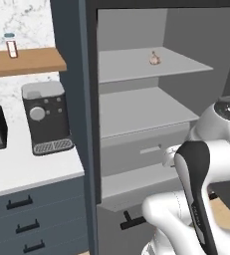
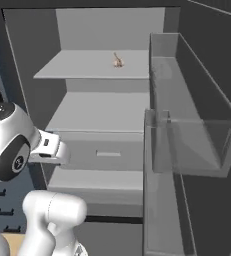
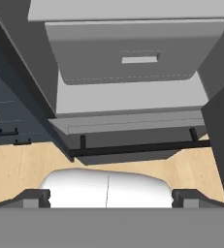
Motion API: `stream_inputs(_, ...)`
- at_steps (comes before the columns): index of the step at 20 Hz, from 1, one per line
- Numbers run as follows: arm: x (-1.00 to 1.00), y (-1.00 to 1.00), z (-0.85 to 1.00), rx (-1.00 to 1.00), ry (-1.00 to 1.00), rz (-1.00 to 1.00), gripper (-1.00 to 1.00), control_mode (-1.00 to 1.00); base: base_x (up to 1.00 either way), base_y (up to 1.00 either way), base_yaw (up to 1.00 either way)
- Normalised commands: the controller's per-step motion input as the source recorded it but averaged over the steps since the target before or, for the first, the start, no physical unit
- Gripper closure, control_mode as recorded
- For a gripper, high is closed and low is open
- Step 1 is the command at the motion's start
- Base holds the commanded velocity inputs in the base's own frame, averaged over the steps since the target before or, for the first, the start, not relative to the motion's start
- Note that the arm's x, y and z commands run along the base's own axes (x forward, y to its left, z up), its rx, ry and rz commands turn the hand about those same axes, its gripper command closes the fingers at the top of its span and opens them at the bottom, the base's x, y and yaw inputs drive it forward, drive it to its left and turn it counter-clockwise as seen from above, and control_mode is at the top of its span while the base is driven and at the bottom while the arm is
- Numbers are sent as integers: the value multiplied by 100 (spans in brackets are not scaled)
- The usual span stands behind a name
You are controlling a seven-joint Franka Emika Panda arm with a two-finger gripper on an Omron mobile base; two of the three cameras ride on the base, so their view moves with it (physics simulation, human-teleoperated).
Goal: Place one garlic and one chicken drumstick in each tupperware on the nearby counter, to pack two identical lunches.
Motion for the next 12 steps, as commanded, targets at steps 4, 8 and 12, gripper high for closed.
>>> stream_inputs(4,0,0,0,0,0,0,-100,100,39,-39,7)
stream_inputs(8,0,0,0,0,0,0,-100,100,42,-30,7)
stream_inputs(12,0,0,0,0,0,0,-100,100,42,-22,6)
